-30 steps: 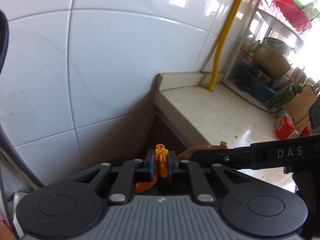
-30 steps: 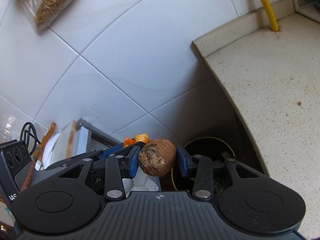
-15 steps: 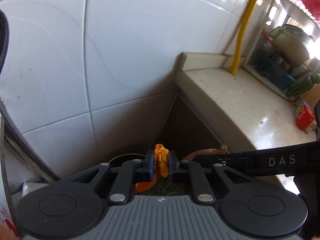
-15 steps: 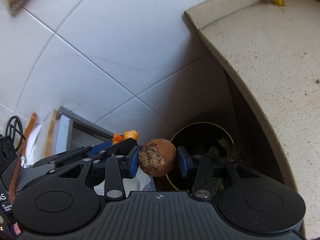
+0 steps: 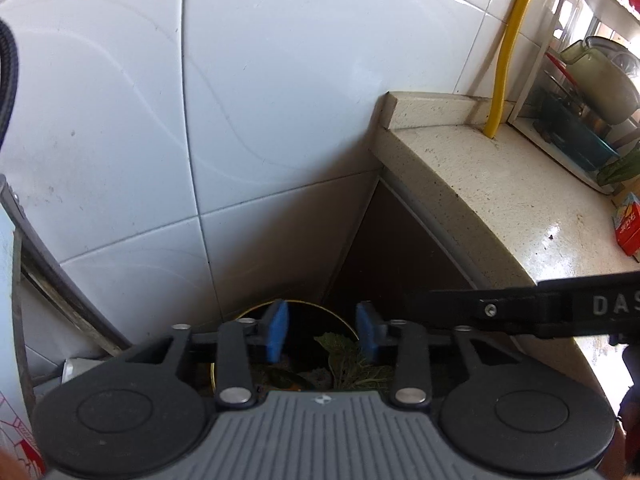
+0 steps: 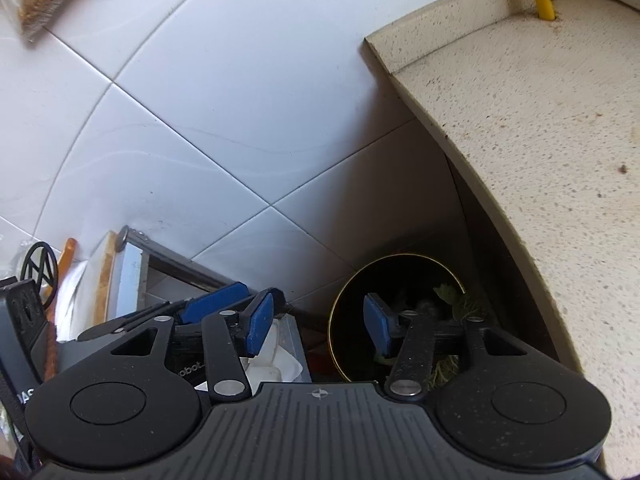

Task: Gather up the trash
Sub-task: 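Open both grippers to drop the peel and sweet potato into the bin, then move both open grippers back over the counter toward the cartons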

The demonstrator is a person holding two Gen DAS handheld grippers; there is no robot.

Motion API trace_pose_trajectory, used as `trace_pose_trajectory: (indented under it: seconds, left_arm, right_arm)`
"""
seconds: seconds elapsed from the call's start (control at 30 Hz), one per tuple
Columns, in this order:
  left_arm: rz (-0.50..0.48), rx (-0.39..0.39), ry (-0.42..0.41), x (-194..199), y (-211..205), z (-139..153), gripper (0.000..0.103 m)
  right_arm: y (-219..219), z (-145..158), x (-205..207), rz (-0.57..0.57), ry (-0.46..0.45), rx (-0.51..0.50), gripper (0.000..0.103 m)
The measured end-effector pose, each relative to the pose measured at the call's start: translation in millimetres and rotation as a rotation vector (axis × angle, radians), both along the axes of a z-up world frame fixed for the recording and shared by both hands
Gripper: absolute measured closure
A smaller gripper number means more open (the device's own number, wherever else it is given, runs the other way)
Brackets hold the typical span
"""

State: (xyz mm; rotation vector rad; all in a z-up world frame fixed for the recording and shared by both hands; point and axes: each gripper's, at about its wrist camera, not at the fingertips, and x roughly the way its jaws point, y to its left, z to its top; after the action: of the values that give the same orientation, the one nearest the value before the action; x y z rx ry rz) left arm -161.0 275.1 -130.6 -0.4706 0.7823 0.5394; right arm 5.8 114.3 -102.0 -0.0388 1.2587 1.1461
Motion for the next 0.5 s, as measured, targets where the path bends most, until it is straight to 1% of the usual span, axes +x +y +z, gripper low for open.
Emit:
trace_pose_trajectory:
  seconds: [0.1,0.23,0.33,0.4,0.5]
  left_arm:
    - [-0.010,0.023,-0.005,3,-4,6,0.059]
    - [-0.027,0.034,-0.024,7,-12,15,0.055]
    - [-0.049,0.050,-0.039,13,-21,24,0.054]
    - [-0.067,0.058,-0.047,20,-28,28,0.053]
    - [-0.101,0.063,-0.062,31,-38,34,0.052]
  right_arm:
    - [-8,7,2,-0.011,-0.008,0.010,0.042]
    - [-24,18,8,-0.039,-0.024,0.026,0.040]
    - [-39,28,14,-0.066,-0.044,0.039,0.038]
    - [-50,34,19,-0.090,-0.060,0.043,0.035]
    - [-66,40,28,-0.131,-0.076,0.048,0.034]
